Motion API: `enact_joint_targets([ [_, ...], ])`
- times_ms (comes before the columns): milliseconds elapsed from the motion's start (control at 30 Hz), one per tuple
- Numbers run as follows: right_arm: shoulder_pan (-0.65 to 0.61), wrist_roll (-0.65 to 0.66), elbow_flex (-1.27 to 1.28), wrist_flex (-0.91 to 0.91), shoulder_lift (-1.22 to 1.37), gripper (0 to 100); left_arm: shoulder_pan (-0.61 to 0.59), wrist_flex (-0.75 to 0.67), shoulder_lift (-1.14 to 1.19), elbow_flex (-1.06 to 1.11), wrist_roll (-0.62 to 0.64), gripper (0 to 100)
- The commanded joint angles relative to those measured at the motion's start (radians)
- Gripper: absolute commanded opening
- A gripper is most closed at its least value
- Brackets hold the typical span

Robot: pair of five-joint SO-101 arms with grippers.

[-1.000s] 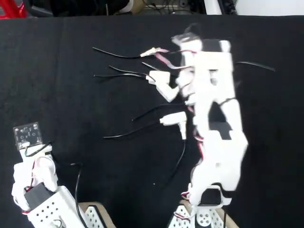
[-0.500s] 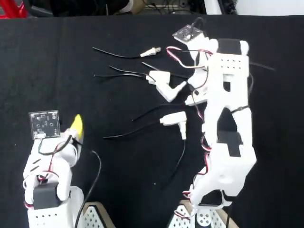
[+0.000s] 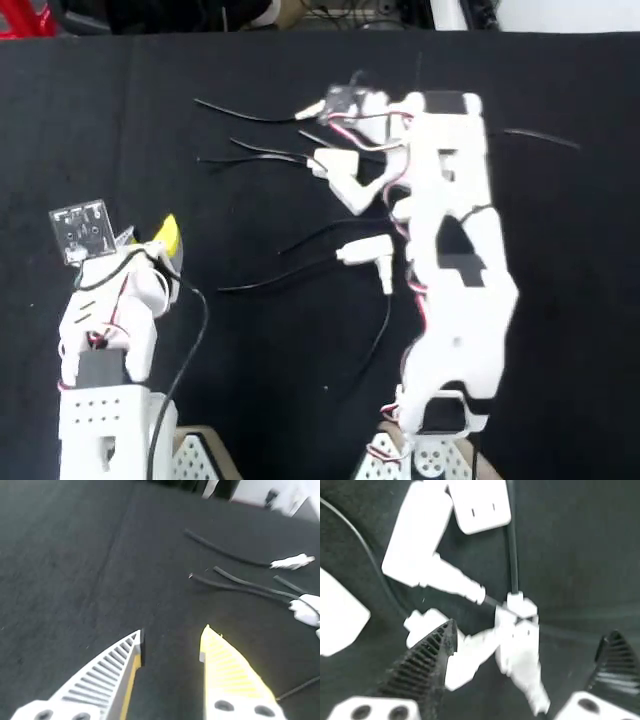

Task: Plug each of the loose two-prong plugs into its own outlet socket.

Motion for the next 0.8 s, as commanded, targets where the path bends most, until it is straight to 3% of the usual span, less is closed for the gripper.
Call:
enact_joint_targets([
  [0,-0.046,0.055,-0.189,-0.009,0.104,41.3,-0.065,-0.025,0.064,-0.061,-0.014,20],
  [133,-0.057,0.092,-0.403,0.026,0.282,38.2,-0.094,0.055,0.064,-0.053,-0.098,20],
  [367,-0.060,0.115,-0.750,0.078,0.578,19.8,-0.148,0.265,0.064,-0.025,-0.319,20],
  [600,-0.087,0.130,-1.063,0.044,0.863,16.3,-0.151,0.192,0.064,0.134,-0.535,20],
  [767,-0.091,0.130,-1.165,-0.025,0.992,16.3,-0.156,0.195,0.064,0.134,-0.542,20],
])
